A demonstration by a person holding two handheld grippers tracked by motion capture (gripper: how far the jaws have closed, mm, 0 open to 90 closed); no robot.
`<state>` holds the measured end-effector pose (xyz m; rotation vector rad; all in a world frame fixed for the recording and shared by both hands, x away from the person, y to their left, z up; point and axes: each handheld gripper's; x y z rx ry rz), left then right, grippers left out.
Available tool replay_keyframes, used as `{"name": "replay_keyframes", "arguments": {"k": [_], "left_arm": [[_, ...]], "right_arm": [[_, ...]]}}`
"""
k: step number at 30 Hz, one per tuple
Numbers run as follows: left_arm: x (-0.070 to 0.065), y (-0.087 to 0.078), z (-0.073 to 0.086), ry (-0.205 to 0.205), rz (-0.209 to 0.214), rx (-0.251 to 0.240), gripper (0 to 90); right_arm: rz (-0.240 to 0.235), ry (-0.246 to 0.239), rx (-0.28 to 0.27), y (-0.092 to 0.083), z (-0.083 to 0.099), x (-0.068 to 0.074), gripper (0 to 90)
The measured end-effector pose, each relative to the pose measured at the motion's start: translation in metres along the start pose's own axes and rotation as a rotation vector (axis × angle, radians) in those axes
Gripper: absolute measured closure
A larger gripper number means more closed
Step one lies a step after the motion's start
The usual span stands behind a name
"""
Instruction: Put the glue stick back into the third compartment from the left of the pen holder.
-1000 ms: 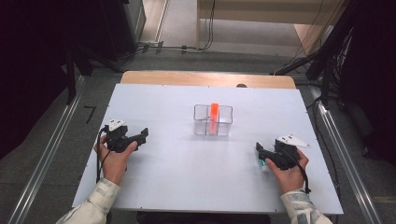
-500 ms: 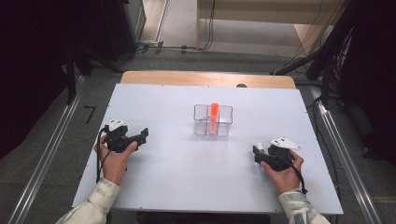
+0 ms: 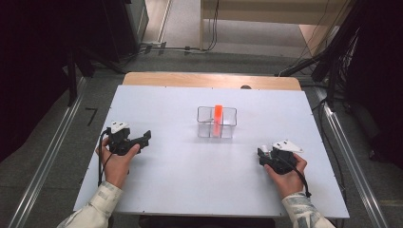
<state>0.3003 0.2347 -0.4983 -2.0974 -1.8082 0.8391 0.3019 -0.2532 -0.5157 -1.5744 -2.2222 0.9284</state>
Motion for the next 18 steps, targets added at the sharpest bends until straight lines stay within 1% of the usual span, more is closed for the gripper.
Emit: {"name": "replay_keyframes", "arguments": {"k": [5,8,12,18], "left_arm": [[-0.0002,0.0002,0.0001,0.001,-0.001,-0.001,15.3],[-0.0001,0.0001,0.0001,0.001,-0.002,0.000,15.3],[-0.0002,0.0002,0.0002,0.001,-0.002,-0.001,15.3],[-0.0005,0.0004,0.0003,0.002,0.000,-0.001,15.3]], "right_arm": [[-0.025,0.007,0.018,0.0009,-0.0003,0.0012,43.2],[-0.047,-0.002,0.033,0.0021,-0.0007,0.0028,46.2],[-0.053,-0.001,0.035,0.0022,-0.0009,0.0038,49.1],[-0.057,-0.001,0.033,0.0017,-0.0008,0.0052,57.1]]}}
Point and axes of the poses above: each handheld gripper's, and its own axes: y roughly forward along the jaws, z roughly out of its underside, x roughly to its left, and after that the axes turned 6 degrees about -y, right-handed
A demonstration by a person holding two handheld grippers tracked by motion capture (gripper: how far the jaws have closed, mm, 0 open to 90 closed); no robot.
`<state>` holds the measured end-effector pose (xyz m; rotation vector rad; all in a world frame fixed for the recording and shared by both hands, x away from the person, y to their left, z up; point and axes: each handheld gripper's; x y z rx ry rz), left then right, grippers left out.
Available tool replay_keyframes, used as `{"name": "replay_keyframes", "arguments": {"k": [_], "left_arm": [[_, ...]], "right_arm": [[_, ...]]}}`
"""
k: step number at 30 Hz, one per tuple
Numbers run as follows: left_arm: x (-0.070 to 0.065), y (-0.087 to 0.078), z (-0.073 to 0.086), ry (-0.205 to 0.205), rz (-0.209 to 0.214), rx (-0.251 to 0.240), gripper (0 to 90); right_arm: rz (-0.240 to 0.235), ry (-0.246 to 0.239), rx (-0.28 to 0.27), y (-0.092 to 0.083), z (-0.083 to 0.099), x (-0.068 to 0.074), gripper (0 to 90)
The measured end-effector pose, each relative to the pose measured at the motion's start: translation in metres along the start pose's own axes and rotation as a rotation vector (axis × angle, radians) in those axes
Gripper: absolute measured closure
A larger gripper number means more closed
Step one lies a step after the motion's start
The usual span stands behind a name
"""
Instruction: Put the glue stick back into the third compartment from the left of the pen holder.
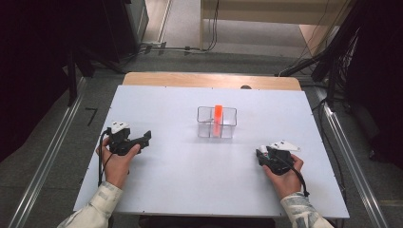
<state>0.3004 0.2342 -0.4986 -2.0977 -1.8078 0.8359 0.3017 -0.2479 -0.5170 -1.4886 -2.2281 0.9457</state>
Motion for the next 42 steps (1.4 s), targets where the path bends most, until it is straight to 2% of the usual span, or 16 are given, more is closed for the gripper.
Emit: {"name": "replay_keyframes", "arguments": {"k": [4,14,18,25,32,42], "left_arm": [[0.000,0.000,0.000,0.000,0.000,0.001,15.3],[0.000,0.000,0.000,-0.002,0.000,0.002,15.3],[0.000,0.000,0.000,-0.001,-0.001,0.003,15.2],[0.000,0.000,0.000,0.000,0.000,0.005,15.3],[0.000,0.001,0.000,0.002,0.000,0.007,15.3],[0.000,0.001,0.000,0.001,-0.001,0.006,15.3]], "right_arm": [[-0.002,0.002,0.000,0.000,0.000,0.000,62.4],[0.001,-0.020,0.015,-0.001,-0.003,0.000,63.1],[-0.005,-0.006,0.013,-0.003,-0.005,-0.002,63.2],[-0.015,0.009,-0.012,-0.008,-0.008,-0.004,63.1],[-0.033,0.000,-0.040,-0.011,-0.014,0.001,63.1],[-0.058,0.016,-0.094,-0.016,-0.030,0.002,63.1]]}}
Point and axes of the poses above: each handheld gripper's, and its own axes: y roughly forward along the jaws, z roughly out of its underside, x roughly to its left, and after that the axes turned 6 degrees about -y, right-handed
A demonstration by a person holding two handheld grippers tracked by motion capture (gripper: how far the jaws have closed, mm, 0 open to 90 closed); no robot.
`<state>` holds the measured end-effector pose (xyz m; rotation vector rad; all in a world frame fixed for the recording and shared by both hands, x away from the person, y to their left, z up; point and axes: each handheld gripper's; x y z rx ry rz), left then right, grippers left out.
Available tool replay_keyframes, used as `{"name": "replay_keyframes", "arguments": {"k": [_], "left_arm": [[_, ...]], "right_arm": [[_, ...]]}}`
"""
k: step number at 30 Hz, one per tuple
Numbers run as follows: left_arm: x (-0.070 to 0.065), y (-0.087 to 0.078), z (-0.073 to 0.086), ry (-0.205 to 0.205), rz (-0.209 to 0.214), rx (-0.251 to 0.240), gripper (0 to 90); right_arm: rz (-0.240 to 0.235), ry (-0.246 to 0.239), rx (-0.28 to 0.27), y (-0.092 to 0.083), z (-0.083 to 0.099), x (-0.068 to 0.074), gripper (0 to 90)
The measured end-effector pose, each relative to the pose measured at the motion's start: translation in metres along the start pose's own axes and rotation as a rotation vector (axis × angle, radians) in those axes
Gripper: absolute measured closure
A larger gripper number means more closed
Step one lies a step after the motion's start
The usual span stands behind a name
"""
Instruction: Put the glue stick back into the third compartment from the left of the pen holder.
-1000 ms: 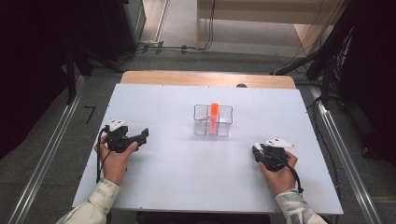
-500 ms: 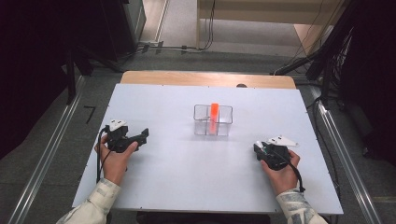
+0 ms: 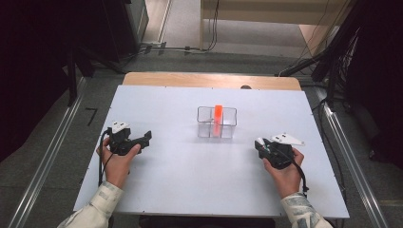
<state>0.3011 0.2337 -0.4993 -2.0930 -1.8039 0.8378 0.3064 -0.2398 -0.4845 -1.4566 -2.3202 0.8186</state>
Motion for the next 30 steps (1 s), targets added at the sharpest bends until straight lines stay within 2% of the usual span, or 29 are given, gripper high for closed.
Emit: {"name": "replay_keyframes", "arguments": {"k": [5,16,30], "left_arm": [[0.000,0.001,0.000,0.000,0.001,0.003,15.3],[0.000,0.001,0.000,-0.001,-0.001,0.003,15.3],[0.000,0.001,0.000,-0.002,-0.001,0.001,15.3]], "right_arm": [[-0.017,-0.002,-0.014,-0.001,-0.008,0.001,63.2],[-0.060,-0.027,-0.065,0.003,-0.031,0.016,63.2],[-0.086,-0.037,-0.115,0.004,-0.053,0.026,63.2]]}}
Point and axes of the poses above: each handheld gripper's, and its own axes: y roughly forward along the jaws, z roughly out of its underside, x roughly to its left, and after that the axes turned 6 degrees about -y, right-handed
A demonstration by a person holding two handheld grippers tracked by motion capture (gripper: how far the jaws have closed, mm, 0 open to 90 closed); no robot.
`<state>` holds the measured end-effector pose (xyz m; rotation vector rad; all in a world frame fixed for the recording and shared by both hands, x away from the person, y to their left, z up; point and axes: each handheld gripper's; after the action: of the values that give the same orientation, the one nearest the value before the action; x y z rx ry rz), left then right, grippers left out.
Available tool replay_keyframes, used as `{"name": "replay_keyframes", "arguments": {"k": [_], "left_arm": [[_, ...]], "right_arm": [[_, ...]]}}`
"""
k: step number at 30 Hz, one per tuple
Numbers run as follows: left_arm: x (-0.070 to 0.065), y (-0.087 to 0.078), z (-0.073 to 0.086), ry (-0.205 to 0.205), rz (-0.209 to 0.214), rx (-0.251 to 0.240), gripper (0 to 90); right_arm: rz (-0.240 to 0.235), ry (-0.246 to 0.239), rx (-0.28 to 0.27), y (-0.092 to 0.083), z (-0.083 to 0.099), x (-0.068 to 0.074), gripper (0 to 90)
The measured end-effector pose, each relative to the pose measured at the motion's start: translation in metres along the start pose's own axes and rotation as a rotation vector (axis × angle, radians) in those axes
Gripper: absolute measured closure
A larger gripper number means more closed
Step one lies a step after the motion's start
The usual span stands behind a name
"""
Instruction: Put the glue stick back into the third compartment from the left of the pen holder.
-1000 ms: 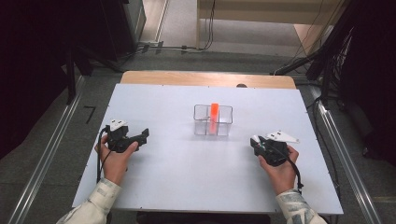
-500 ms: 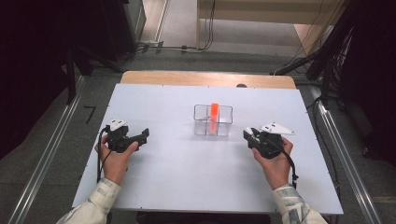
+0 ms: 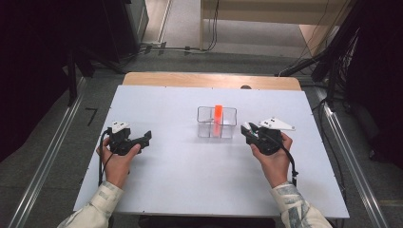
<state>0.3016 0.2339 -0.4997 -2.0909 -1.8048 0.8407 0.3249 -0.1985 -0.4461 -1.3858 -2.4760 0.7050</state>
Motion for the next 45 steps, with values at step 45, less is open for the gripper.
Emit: {"name": "replay_keyframes", "arguments": {"k": [45], "left_arm": [[0.001,0.001,0.000,-0.007,0.006,0.003,15.2]], "right_arm": [[-0.026,0.026,-0.044,0.038,-0.051,0.009,63.1]]}}
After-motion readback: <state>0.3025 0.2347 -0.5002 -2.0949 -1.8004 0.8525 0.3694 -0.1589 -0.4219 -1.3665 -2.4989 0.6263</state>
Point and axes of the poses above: each handheld gripper's, and its own axes: y roughly forward along the jaws, z roughly out of its underside, x roughly to its left, and after that the axes turned 6 degrees about -y, right-handed
